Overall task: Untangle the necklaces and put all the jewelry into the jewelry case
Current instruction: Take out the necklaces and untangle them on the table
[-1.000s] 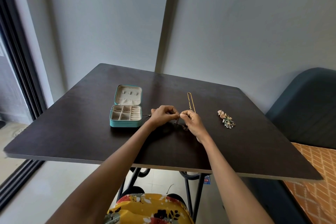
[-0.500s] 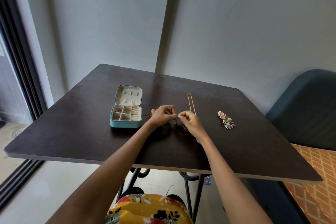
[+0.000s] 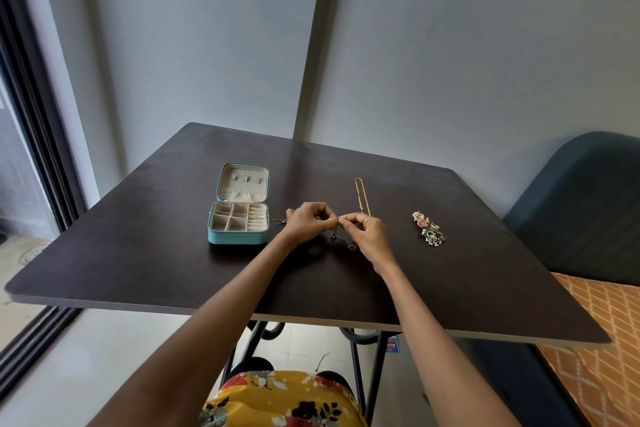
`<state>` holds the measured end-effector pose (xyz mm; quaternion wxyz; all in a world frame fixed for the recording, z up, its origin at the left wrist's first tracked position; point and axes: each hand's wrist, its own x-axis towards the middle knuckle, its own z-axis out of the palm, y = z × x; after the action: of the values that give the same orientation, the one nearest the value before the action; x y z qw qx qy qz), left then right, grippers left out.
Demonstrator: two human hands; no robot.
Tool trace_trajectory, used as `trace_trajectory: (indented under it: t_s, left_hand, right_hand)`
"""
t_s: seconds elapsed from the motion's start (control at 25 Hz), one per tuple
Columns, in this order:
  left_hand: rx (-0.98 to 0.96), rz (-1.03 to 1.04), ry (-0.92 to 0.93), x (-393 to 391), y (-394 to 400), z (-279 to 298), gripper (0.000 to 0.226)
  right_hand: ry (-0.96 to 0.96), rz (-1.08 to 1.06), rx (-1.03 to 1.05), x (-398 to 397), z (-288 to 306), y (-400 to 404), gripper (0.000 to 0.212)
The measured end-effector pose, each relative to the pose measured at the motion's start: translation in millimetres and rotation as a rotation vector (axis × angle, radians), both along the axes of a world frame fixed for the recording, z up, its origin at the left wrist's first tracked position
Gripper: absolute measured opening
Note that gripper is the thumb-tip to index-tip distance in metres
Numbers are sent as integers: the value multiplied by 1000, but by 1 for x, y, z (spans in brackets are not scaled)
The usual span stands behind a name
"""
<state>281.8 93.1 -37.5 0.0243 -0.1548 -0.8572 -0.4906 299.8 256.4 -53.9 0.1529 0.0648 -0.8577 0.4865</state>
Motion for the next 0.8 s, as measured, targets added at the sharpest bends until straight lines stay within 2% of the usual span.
trace_trajectory:
  t_s: [0.32,0.48,0.64,0.8]
  left_hand:
    - [1,6,14,0,-1,0,10]
    - [-8,9,-8,0,-1,1,11]
    - [-66,-19,-51,0,0,2,16]
    - [14,-19,-70,-2,1,3,16]
  right_hand:
    - [24,36,1,4,4,-1,9]
    - [153,-72,202,8,6,-5,3]
    - [241,-106,482,14,12,-11,10]
    - [189,-71,429,10,12,-11,9]
